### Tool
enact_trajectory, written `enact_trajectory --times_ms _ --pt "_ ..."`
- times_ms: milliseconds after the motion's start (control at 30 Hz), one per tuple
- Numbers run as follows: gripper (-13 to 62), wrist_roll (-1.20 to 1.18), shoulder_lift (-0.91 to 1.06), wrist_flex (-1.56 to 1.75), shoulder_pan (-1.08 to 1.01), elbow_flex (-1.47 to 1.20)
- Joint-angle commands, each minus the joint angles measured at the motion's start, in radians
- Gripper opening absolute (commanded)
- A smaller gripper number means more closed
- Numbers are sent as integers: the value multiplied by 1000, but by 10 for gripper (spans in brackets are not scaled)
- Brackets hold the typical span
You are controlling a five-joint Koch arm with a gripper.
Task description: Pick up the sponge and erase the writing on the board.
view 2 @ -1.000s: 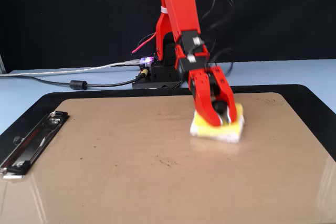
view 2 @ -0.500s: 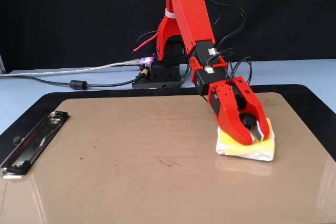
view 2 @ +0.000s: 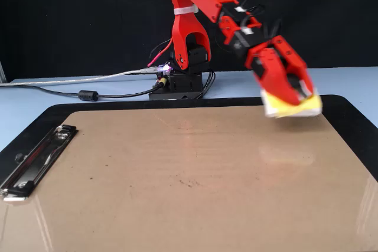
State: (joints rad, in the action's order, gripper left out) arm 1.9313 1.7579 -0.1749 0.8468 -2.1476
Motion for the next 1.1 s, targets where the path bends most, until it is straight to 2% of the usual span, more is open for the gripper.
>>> enact_trajectory --times_ms 0,200,633,667,700,733,767,800,833,967,1067 --pt "-80 40 -11 17 49 75" --pt "-78 49 -118 29 114 97" --pt "-76 43 -129 31 109 98" --pt "-59 43 -129 31 110 95" --pt "4 44 -129 31 110 95" --pt "131 44 -129 31 110 94" --pt "225 43 -129 32 112 95" --pt "300 40 -129 32 112 95" --pt "335 38 -127 32 114 95" --pt "338 43 -103 11 114 92" --pt "335 46 6 -124 106 106"
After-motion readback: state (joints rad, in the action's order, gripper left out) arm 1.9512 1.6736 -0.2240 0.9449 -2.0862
